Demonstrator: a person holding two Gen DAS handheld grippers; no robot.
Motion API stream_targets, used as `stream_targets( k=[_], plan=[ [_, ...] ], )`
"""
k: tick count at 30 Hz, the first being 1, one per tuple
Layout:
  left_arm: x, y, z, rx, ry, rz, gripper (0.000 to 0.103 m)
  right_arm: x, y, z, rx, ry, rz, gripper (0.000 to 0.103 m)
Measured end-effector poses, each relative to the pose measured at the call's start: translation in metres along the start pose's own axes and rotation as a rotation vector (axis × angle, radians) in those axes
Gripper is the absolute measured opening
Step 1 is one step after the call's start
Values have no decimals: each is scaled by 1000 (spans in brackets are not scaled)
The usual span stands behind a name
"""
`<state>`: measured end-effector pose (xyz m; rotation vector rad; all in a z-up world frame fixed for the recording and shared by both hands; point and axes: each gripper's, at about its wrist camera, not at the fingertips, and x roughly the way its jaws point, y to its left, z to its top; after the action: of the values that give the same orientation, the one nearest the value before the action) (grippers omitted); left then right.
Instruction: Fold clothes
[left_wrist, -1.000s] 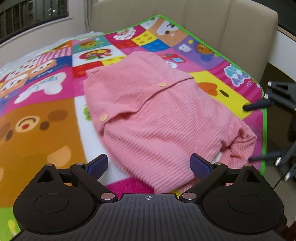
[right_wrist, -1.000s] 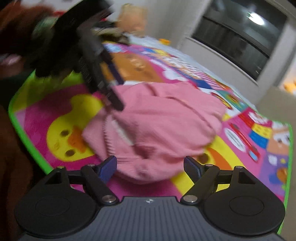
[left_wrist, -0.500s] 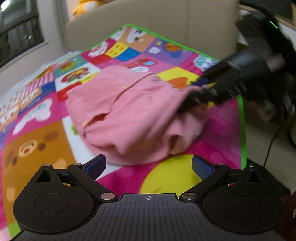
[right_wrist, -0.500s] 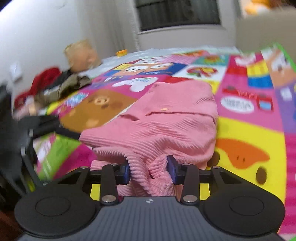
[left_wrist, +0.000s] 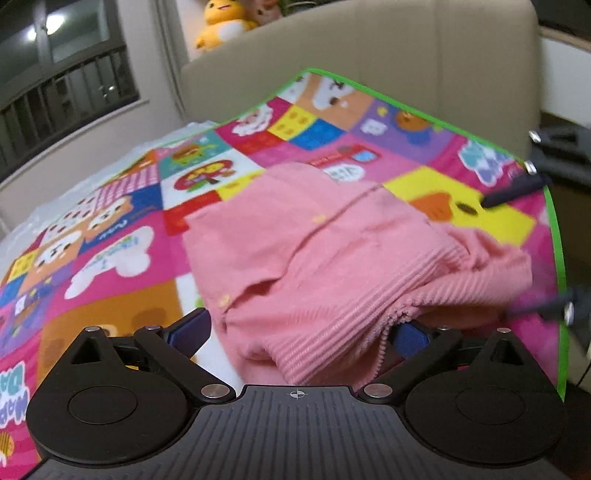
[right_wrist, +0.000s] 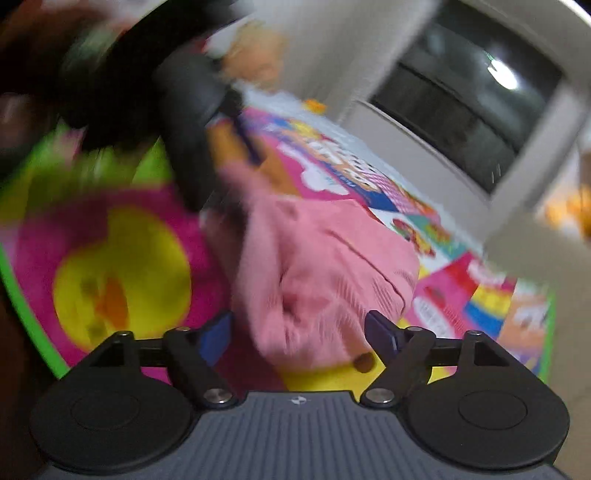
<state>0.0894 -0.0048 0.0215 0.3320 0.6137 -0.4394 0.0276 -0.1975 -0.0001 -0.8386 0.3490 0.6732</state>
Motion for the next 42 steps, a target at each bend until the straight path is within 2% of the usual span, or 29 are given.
stream_targets(
  k=[3,6,7,8,10,14,17,22,26,32,36,39,41,42],
  plan=[
    [1,7,2,-24,-1,-39,102,20,18,-7,-143,-5,-93,78],
    [-1,10,-1,-59,4,-99,102,33,21,-1,-139,-81,-147,76],
    [-2,10,-3,-64,4,-115,102,35,18,5,-107,-103,-142,66],
    [-5,12,-3,-61,0,-130,102,36,11,11,-60,-104,-114,50],
    [-12,17,-3,-54,-11,-161,102,41,-6,23,43,-75,-31,36],
    [-20,30,2,-44,-33,-178,103,45,-58,37,278,-65,65,26],
    [-14,41,8,-50,-47,-173,103,48,-106,46,448,-102,98,23],
    [19,55,27,-63,-60,-165,103,87,-174,57,585,-113,165,23],
    [54,71,44,-93,-56,-143,103,151,-217,53,682,-65,205,23],
    [98,98,54,-178,-23,-147,103,236,-231,28,795,39,222,31],
    [111,104,54,-177,-21,-150,103,254,-228,10,864,59,211,36],
    [111,105,54,-172,-35,-153,103,250,-231,4,917,55,190,48],
    [105,106,55,-170,-68,-159,103,235,-237,3,950,15,163,62],
    [103,107,55,-170,-86,-163,103,225,-240,3,967,-13,149,63]
  ],
)
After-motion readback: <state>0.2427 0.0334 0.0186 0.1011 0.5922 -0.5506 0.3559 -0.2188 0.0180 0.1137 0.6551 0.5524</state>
